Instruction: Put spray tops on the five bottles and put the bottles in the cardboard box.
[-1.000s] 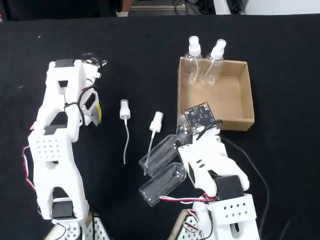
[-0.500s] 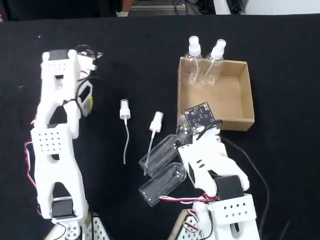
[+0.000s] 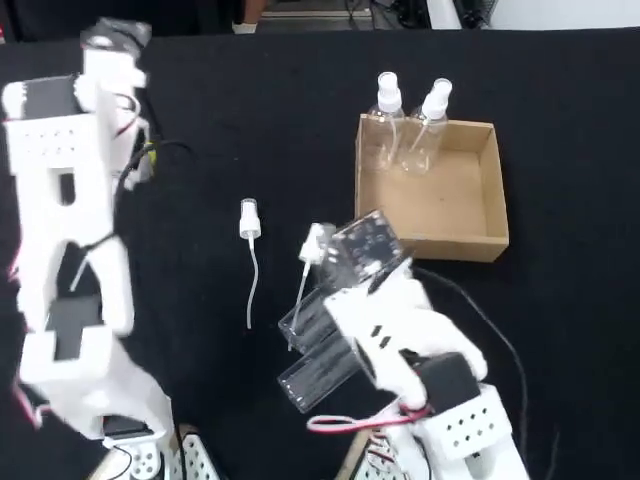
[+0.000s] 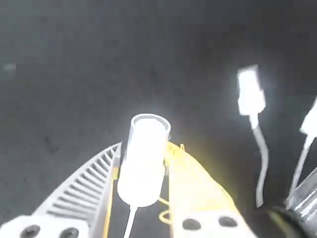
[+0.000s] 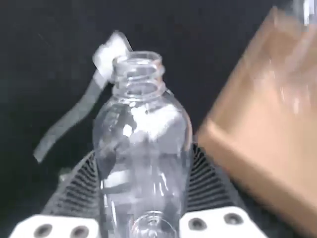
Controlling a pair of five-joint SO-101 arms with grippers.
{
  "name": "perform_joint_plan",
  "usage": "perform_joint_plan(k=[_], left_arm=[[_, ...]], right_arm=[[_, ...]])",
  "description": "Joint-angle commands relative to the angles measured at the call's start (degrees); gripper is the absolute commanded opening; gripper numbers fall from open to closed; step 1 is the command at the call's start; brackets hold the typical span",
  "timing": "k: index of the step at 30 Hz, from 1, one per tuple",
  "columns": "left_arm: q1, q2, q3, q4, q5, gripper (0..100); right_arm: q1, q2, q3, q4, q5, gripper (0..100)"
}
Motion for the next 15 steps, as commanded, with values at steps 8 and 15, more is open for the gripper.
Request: perform_joint_plan(k=[8, 15], left_arm=[[4.3, -24.1, -6.5, -9.8, 16.8, 3], [13.8, -33.7, -8.1, -12.5, 21.5, 3]], right_arm=[[-15.1, -0.9, 7.2, -38.5, -5.0, 1.1], [-15.1, -1.1, 10.2, -40.2, -7.9, 1.1]])
